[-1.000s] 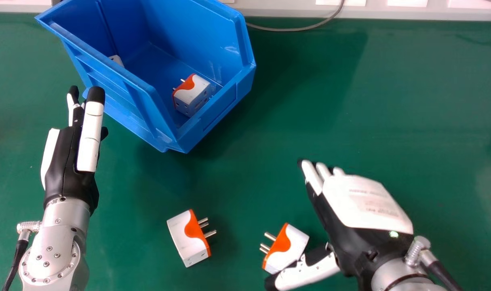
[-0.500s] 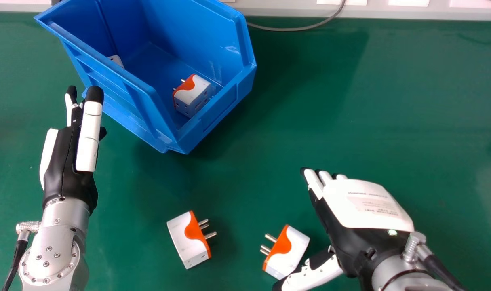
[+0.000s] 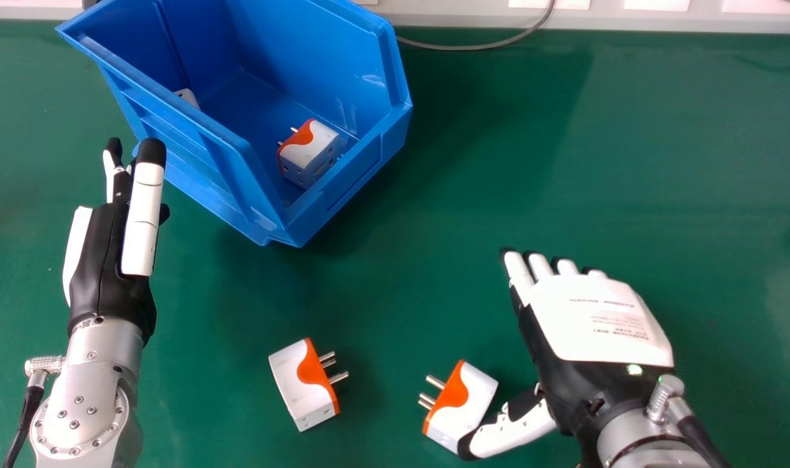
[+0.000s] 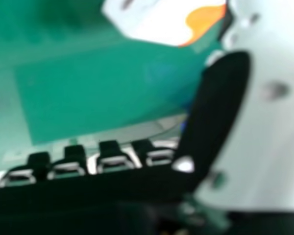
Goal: Pick all objects and put in blue box
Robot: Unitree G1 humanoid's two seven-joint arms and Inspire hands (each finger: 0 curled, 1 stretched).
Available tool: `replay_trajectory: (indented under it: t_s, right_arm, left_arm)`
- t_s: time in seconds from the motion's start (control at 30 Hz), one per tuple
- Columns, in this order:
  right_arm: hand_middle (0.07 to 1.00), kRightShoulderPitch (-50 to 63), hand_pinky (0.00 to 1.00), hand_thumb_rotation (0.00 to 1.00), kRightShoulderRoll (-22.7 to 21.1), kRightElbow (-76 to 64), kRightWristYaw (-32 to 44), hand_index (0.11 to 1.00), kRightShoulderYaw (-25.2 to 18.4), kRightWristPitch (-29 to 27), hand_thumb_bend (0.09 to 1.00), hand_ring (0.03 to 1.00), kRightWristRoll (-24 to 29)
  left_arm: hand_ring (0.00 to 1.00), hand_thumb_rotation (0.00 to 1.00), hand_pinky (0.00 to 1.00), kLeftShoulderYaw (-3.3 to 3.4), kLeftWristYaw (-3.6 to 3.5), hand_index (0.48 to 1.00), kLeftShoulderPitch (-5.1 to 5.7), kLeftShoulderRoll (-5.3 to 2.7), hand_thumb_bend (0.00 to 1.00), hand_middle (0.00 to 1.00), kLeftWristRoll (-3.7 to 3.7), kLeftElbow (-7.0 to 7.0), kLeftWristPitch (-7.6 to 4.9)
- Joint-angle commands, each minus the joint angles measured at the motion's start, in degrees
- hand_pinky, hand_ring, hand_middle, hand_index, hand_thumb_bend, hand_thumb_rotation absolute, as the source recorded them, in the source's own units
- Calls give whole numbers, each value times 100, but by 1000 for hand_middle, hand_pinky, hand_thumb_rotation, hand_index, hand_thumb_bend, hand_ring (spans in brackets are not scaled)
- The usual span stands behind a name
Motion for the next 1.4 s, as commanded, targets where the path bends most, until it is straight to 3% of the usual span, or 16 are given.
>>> replay_trajectory:
  t_s: [0.0,0.27,0.7,0.83,1.0,1.23,1.37]
  right_arm:
    - [998,915,966,341,1151,246,-836,1000,1757,135,1000,994,-563]
    - [968,981,885,324,1135,660,-1458,984,1922,153,1000,960,-587]
    - [962,973,883,356,1274,784,-1191,976,2246,135,1000,954,-981]
    - [962,950,882,365,1288,798,-1226,975,2296,122,1000,954,-1027]
    - [958,900,874,371,1288,876,-1317,972,2307,123,1000,953,-990]
    - [955,768,862,391,1248,1157,-1493,967,2353,62,999,948,-970]
    - [953,655,863,310,1180,1312,-1597,966,2375,-27,897,939,-851]
  left_arm:
    - [974,1000,931,31,36,1000,31,73,757,1000,49,-273,-21]
    - [974,1000,930,56,8,1000,23,85,756,1000,17,-220,-35]
    - [971,1000,926,27,28,1000,15,96,757,1000,65,-253,8]
    - [971,1000,925,51,12,1000,-1,101,756,1000,30,-232,21]
    - [969,1000,923,31,47,1000,-14,65,764,998,50,-224,13]
    - [967,1000,923,25,61,1000,-44,48,782,994,26,-278,118]
    - [971,1000,927,18,29,1000,-42,66,784,998,14,-307,159]
